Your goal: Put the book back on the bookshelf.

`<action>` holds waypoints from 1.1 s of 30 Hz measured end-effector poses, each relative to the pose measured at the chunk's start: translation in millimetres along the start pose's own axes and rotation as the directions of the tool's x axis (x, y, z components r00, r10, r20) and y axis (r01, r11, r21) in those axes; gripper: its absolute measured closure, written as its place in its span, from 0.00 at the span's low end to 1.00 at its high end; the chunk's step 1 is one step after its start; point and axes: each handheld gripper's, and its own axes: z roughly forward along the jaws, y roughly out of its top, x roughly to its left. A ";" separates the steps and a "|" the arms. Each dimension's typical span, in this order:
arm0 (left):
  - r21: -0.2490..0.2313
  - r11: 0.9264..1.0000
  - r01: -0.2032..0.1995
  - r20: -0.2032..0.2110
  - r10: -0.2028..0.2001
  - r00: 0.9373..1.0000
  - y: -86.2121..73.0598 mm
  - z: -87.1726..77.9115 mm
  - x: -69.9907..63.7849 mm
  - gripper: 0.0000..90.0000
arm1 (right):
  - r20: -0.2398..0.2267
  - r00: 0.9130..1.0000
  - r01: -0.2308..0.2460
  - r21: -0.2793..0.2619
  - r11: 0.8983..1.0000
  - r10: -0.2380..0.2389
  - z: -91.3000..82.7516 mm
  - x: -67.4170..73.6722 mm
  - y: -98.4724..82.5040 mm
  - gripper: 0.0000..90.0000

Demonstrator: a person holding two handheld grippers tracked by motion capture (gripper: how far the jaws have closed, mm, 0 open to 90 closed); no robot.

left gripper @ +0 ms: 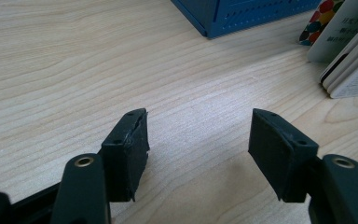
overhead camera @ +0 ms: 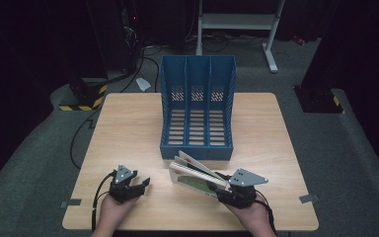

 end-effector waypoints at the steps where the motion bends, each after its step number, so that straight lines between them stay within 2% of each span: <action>1: 0.000 1.000 0.000 0.000 0.000 1.000 0.0 0.0 0.0 0.42 | 0.000 1.000 0.000 0.000 1.000 0.000 0.0 0.0 0.0 0.64; 5: 0.002 1.000 0.000 -0.001 0.000 1.000 0.0 0.0 -0.1 0.42 | -0.020 0.999 0.033 -0.015 0.999 -0.033 -0.3 1.6 -1.6 0.81; 7: 0.003 1.000 0.000 0.000 0.000 1.000 0.0 0.1 0.0 0.42 | -0.001 0.998 0.066 -0.020 0.998 -0.066 -0.9 5.2 -2.6 0.83; 10: 0.004 1.000 0.001 -0.001 -0.001 1.000 0.0 0.0 0.0 0.42 | -0.009 0.997 0.079 -0.031 0.996 -0.079 -2.3 8.0 -3.6 0.84; 13: 0.004 1.000 -0.001 -0.002 0.001 1.000 0.0 0.0 -0.1 0.42 | 0.040 0.996 0.087 -0.044 0.995 -0.086 -8.2 11.4 -3.6 0.84; 17: 0.004 1.000 0.000 -0.001 0.000 1.000 0.0 0.0 -0.1 0.43 | 0.099 0.993 0.064 -0.050 0.997 -0.059 -18.8 7.6 -6.9 0.84; 18: 0.004 1.000 0.000 -0.001 0.000 1.000 0.0 0.0 -0.1 0.43 | 0.099 0.993 0.064 -0.050 0.997 -0.059 -18.8 7.6 -6.9 0.84; 19: 0.005 1.000 0.000 -0.001 0.000 1.000 0.0 0.0 -0.2 0.43 | 0.116 0.993 0.037 -0.053 0.998 -0.030 -24.7 5.3 -9.7 0.84; 23: 0.005 1.000 0.000 -0.004 0.000 1.000 0.1 0.1 -0.1 0.43 | 0.158 0.987 0.025 -0.059 0.998 -0.016 -31.3 5.5 -12.5 0.84; 33: 0.007 1.000 -0.001 -0.005 0.001 1.000 0.1 0.2 -0.1 0.44 | 0.173 0.984 -0.029 -0.039 0.999 0.035 -34.2 1.8 -17.5 0.83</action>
